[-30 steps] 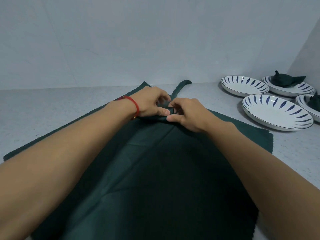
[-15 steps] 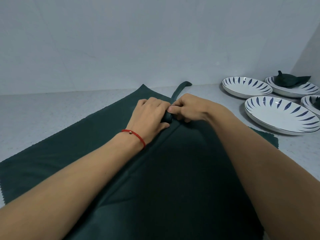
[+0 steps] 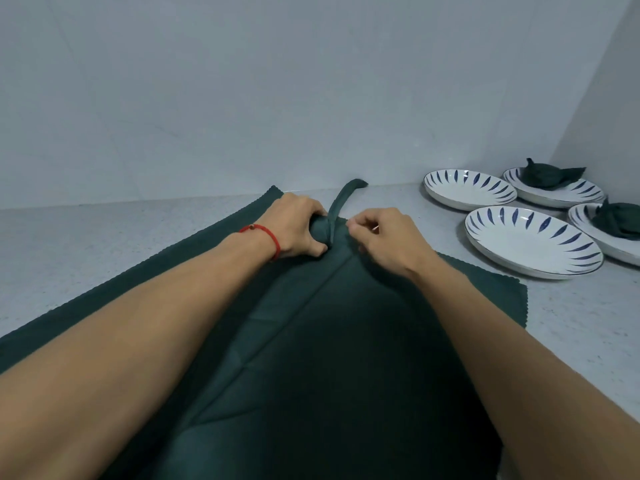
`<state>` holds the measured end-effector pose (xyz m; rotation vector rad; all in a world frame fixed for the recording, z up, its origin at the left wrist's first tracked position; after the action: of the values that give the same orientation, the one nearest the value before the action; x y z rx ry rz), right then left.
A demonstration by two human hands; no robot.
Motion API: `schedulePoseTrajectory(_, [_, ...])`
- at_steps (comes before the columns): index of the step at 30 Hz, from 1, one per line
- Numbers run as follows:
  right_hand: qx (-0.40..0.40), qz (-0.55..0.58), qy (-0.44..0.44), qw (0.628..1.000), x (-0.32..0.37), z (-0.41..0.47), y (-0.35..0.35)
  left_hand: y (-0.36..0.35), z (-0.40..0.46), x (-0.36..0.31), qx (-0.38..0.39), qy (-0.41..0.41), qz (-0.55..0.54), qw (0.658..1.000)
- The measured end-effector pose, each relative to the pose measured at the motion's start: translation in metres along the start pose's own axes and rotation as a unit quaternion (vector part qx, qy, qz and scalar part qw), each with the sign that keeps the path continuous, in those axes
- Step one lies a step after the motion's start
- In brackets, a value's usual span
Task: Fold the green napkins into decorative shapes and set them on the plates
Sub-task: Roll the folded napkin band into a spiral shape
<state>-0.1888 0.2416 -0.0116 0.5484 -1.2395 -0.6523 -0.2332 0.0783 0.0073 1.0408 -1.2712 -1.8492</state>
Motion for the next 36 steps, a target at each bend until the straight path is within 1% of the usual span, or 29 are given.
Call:
schedulePoseTrajectory(3, [0.014, 0.016, 0.045, 0.999, 0.011, -0.021, -0.002, 0.025, -0.033, 0.004, -0.053, 0.013, -0.137, 0.989])
schedulePoseTrajectory(6, [0.054, 0.044, 0.112, 0.991, 0.038, -0.044, -0.010, 0.042, -0.084, 0.008, -0.075, 0.026, -0.258, 0.963])
schedulePoseTrajectory(8, [0.057, 0.073, 0.149, 0.985, 0.059, -0.060, -0.015, 0.051, -0.113, 0.009, -0.087, 0.036, -0.320, 0.943])
schedulePoseTrajectory(11, [0.039, 0.129, 0.170, 0.976, 0.087, -0.082, -0.016, 0.059, -0.144, 0.012, -0.108, 0.045, -0.426, 0.897])
schedulePoseTrajectory(13, [0.043, 0.141, 0.186, 0.971, 0.098, -0.093, -0.015, 0.054, -0.157, 0.016, -0.109, 0.049, -0.507, 0.853])
schedulePoseTrajectory(14, [0.048, 0.142, 0.195, 0.969, 0.103, -0.096, -0.015, 0.049, -0.162, 0.018, -0.105, 0.054, -0.553, 0.825])
schedulePoseTrajectory(16, [0.057, 0.134, 0.204, 0.968, 0.109, -0.101, -0.013, 0.038, -0.170, 0.018, -0.082, 0.059, -0.634, 0.767])
schedulePoseTrajectory(17, [0.053, 0.125, 0.207, 0.969, 0.111, -0.103, -0.012, 0.033, -0.173, 0.016, -0.061, 0.055, -0.659, 0.747])
schedulePoseTrajectory(19, [0.036, 0.120, 0.205, 0.971, 0.111, -0.105, -0.008, 0.026, -0.175, 0.012, -0.016, 0.037, -0.686, 0.726])
schedulePoseTrajectory(22, [0.035, 0.150, 0.185, 0.971, 0.108, -0.107, -0.007, 0.020, -0.176, 0.007, 0.043, 0.020, -0.721, 0.691])
schedulePoseTrajectory(26, [0.078, 0.150, 0.222, 0.960, 0.116, -0.114, -0.015, 0.017, -0.180, -0.010, 0.131, -0.026, -0.778, 0.614])
schedulePoseTrajectory(28, [0.105, 0.176, 0.236, 0.950, 0.120, -0.117, -0.018, 0.018, -0.182, -0.019, 0.164, -0.050, -0.797, 0.579])
schedulePoseTrajectory(29, [0.114, 0.194, 0.237, 0.945, 0.122, -0.119, -0.019, 0.019, -0.182, -0.023, 0.174, -0.062, -0.800, 0.570])
schedulePoseTrajectory(32, [0.114, 0.260, 0.232, 0.931, 0.126, -0.121, -0.017, 0.020, -0.183, -0.030, 0.182, -0.075, -0.791, 0.579])
schedulePoseTrajectory(36, [0.073, 0.229, 0.240, 0.940, 0.130, -0.122, -0.009, 0.022, -0.186, -0.028, 0.179, -0.097, -0.777, 0.596])
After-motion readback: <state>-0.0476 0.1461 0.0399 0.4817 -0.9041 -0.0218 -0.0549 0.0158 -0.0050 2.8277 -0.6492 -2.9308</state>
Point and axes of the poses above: each hand's wrist, its own z-axis towards the middle knuckle, its own y-axis out of the back of the hand, x = y × z, the point moved 6 cm from there along z, towards the middle knuckle
